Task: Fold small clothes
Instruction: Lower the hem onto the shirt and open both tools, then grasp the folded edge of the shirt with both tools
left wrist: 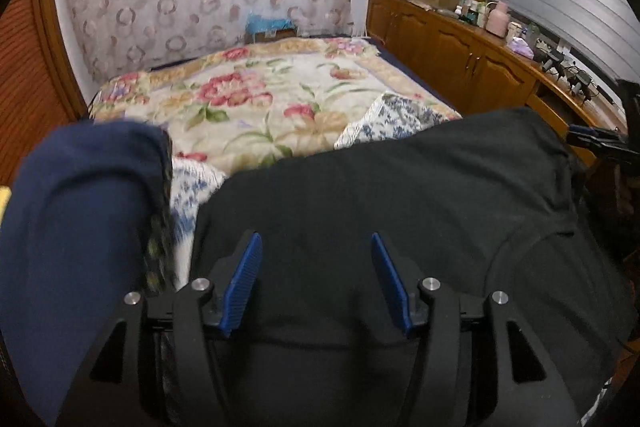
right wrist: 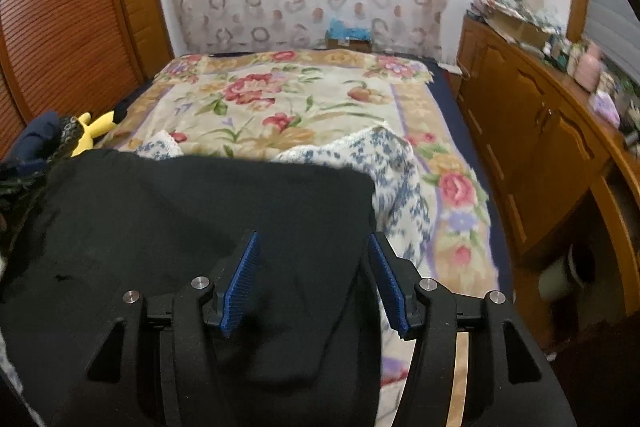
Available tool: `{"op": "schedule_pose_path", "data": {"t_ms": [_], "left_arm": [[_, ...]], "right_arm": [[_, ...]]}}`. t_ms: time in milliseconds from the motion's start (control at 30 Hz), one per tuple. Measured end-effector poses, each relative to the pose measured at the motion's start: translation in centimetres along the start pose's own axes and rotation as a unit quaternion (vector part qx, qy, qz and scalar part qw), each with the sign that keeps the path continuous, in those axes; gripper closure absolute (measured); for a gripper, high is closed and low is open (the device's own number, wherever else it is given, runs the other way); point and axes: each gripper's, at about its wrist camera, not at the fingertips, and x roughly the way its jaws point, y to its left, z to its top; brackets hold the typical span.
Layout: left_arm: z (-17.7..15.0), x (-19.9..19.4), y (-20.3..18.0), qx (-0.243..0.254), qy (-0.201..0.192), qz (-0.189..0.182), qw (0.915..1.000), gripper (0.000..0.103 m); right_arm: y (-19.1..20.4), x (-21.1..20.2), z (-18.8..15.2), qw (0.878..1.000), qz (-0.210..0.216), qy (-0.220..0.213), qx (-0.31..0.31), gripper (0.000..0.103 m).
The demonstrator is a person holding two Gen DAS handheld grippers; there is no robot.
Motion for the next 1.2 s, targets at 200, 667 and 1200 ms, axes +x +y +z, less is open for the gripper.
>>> {"op": "schedule_pose_path", "data": {"t_ms": [200,667,1200], "left_arm": [[-2.5,1.0,-1.4,0.011,0.022,0.018,0.9995,0.047],[-5.0,1.1,-0.2,-0.054,0.03,0.05,0.9968,0.047],[-3.6,2.4,1.0,-0.103,0.028,0.052,0.9929,0.047]], "right_arm": [[0.4,-0.2,-3.2,0.999,0.001,0.036,0.02,0.046],[2.1,2.4,-4.5,0.999,-0.034,0.037,0.013,0.045],[1.8,2.5,-4.9,0.999,-0.037,0.033,0.01,0.044]]}}
